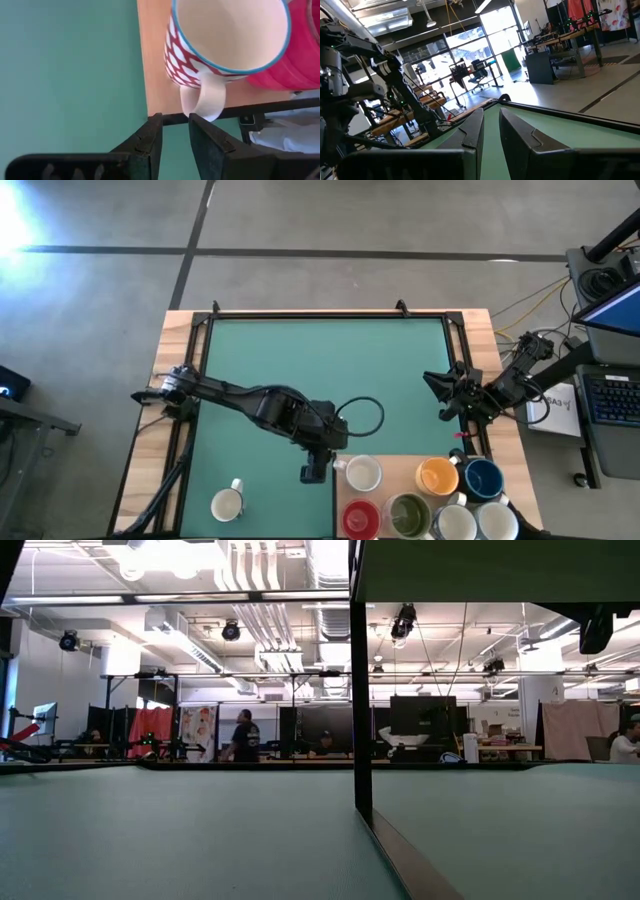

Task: Place coffee mugs
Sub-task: Put the red patterned mug on the shelf

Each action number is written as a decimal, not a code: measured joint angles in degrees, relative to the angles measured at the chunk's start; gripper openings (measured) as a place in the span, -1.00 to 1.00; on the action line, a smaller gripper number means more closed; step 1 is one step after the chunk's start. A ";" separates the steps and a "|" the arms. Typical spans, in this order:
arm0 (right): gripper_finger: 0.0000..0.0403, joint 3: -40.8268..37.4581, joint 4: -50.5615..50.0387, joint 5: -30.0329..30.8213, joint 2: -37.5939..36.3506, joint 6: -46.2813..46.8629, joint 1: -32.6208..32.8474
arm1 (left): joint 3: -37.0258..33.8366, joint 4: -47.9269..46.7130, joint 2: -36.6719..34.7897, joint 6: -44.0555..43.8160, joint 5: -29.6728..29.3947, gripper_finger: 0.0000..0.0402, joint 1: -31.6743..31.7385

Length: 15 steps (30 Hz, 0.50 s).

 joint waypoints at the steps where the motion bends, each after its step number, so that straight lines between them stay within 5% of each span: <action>1: -0.75 0.00 0.00 0.01 0.00 0.00 -0.01 | 0.00 0.03 0.09 -0.04 0.03 -0.61 -0.11; 15: -0.75 0.00 0.00 -0.01 0.00 0.00 -0.01 | -0.02 3.92 2.48 -1.25 2.21 -0.61 -1.47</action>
